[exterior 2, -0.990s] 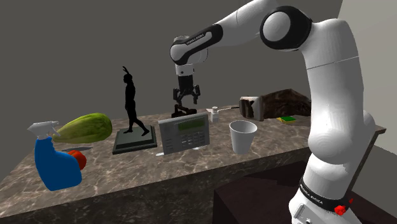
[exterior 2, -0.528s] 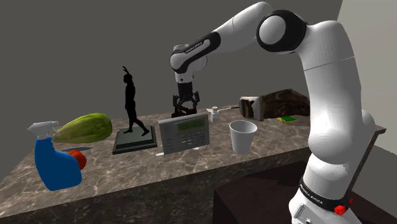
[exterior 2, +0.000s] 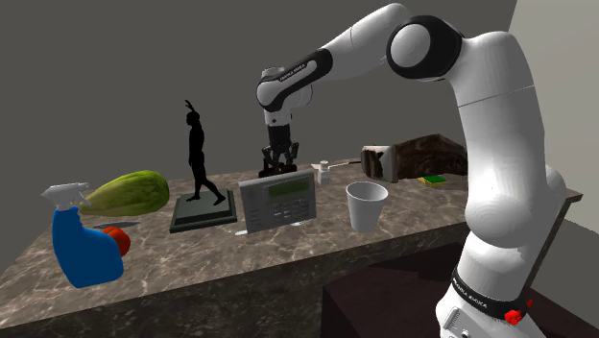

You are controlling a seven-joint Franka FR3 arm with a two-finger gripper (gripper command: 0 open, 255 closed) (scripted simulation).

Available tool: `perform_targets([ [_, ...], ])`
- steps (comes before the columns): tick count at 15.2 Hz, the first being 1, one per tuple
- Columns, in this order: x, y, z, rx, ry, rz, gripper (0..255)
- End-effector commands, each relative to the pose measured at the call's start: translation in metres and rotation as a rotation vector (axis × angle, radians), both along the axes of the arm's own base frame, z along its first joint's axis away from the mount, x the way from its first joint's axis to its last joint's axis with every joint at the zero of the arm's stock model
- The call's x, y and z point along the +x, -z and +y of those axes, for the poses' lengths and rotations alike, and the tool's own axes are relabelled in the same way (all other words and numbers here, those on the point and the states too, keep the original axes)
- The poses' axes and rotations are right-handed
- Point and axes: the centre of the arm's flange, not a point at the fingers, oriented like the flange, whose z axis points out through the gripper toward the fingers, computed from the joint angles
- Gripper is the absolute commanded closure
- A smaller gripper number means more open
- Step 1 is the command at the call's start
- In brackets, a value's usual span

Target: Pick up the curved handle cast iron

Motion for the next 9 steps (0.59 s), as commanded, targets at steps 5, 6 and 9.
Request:
perform_targets([
  [5, -0.001, -0.01, 0.0, 0.0, 0.0, 0.001, 255],
  [6, -0.001, -0.015, 0.0, 0.0, 0.0, 0.001, 255],
  [9, -0.001, -0.031, 0.0, 0.0, 0.0, 0.001, 255],
])
